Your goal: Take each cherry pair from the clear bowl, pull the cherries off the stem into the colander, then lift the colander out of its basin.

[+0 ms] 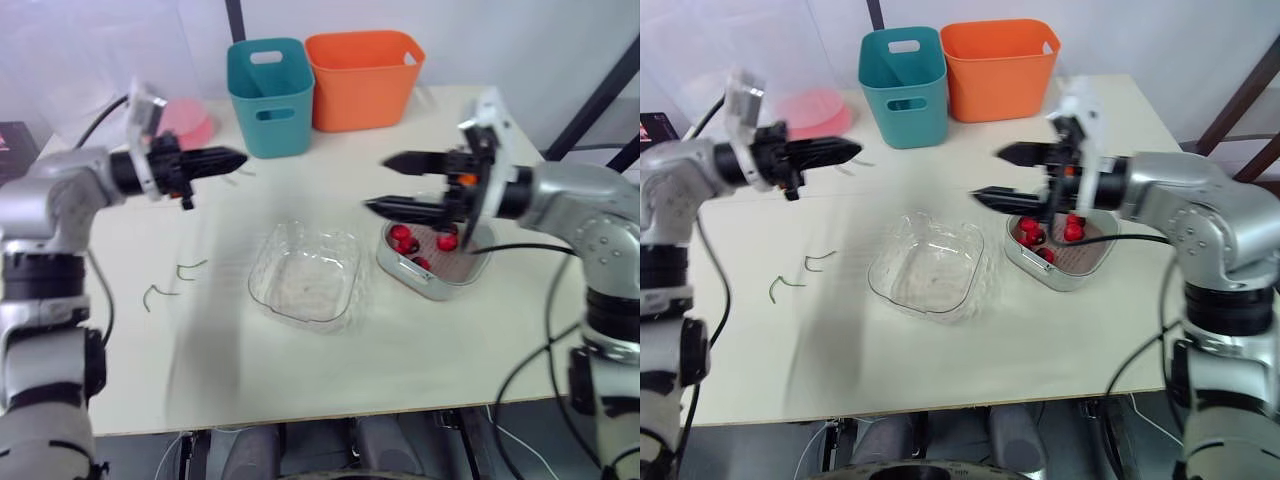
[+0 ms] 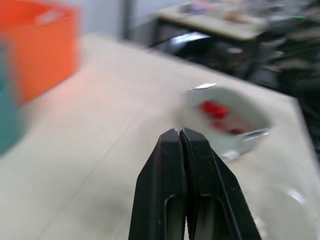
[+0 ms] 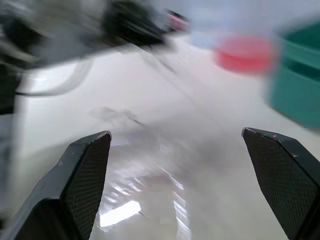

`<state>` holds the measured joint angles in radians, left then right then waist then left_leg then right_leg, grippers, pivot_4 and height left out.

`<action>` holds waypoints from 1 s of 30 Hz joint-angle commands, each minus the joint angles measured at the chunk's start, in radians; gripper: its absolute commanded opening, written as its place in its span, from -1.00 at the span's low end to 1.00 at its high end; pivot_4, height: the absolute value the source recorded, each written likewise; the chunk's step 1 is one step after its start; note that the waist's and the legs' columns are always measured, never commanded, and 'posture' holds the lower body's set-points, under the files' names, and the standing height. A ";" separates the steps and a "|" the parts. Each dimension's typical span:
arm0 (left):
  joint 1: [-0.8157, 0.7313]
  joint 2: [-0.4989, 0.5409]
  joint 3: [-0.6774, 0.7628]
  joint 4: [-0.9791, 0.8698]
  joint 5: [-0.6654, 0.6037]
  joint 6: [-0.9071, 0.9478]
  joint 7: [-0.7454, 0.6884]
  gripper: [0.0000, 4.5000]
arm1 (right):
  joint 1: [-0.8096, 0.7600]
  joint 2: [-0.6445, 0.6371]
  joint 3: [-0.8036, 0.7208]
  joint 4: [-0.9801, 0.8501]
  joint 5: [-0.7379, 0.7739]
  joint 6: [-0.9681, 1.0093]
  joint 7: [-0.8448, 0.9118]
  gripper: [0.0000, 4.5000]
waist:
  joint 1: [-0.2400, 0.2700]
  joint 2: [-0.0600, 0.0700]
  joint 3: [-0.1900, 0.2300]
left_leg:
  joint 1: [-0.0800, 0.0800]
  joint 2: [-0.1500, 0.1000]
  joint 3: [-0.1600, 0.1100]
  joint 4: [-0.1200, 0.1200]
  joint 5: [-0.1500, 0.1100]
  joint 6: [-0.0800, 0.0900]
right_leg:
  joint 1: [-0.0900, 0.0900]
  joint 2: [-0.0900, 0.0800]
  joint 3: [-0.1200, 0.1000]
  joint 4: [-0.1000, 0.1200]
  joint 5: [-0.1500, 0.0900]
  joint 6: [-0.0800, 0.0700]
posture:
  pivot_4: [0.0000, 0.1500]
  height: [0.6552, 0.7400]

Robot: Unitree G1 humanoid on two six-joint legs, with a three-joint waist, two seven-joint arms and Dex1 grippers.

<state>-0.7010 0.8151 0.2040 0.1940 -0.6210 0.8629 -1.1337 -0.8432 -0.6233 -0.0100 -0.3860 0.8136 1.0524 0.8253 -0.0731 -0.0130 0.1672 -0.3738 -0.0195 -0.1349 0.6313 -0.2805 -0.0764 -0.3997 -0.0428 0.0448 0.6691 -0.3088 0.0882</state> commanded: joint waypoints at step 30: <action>0.400 0.217 0.292 -0.274 -0.051 -0.107 0.102 0.99 | -0.021 -0.100 -0.006 0.113 -0.115 -0.027 0.062 1.00 | 0.041 -0.002 0.000 | -0.001 -0.004 0.000 0.000 0.000 -0.001 | 0.002 -0.006 -0.002 -0.005 0.002 0.000 | 1.00 1.00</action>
<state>-0.2861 0.9937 0.4838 0.0086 -0.6596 0.7879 -0.9883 -0.8596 -0.6922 0.0717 -0.2861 0.6849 1.0245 0.8875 -0.0325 -0.0147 0.1671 -0.3759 -0.0237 -0.1348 0.6310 -0.2801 -0.0773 -0.3980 -0.0491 0.0426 0.6634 -0.3072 0.0877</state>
